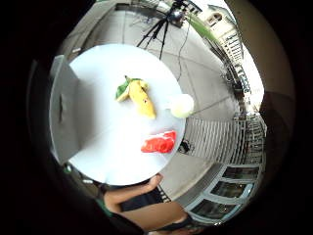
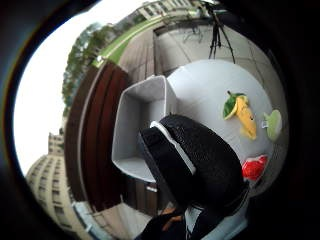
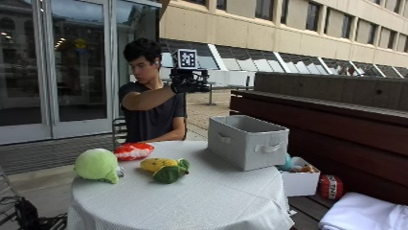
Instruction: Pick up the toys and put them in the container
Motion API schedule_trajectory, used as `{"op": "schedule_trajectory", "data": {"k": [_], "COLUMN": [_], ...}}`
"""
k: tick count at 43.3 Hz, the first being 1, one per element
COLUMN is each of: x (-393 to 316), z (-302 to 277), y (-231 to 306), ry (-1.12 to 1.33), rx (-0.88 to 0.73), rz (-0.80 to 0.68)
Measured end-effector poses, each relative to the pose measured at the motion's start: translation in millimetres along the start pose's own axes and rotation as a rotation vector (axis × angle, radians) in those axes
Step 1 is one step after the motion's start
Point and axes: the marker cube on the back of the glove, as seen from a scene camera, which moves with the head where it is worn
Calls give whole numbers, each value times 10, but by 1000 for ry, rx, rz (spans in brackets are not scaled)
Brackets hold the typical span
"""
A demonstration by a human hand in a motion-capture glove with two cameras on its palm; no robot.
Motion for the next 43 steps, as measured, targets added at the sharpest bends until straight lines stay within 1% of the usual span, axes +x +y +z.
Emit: {"op": "schedule_trajectory", "data": {"k": [14, 22, 27, 31, 35, 38, 43], "x": [8, 150, 382, 567, 843, 1021, 1280], "z": [12, 16, 30, 12, 58, 102, 224], "y": [24, 149, 374, 530, 584, 652, 785], "ry": [6, 33, 51, 75, 88, 91, 86], "rx": [-6, 14, -1, -80, -5, 12, -5], "rz": [-27, -68, -35, 91, -20, -29, -52]}}
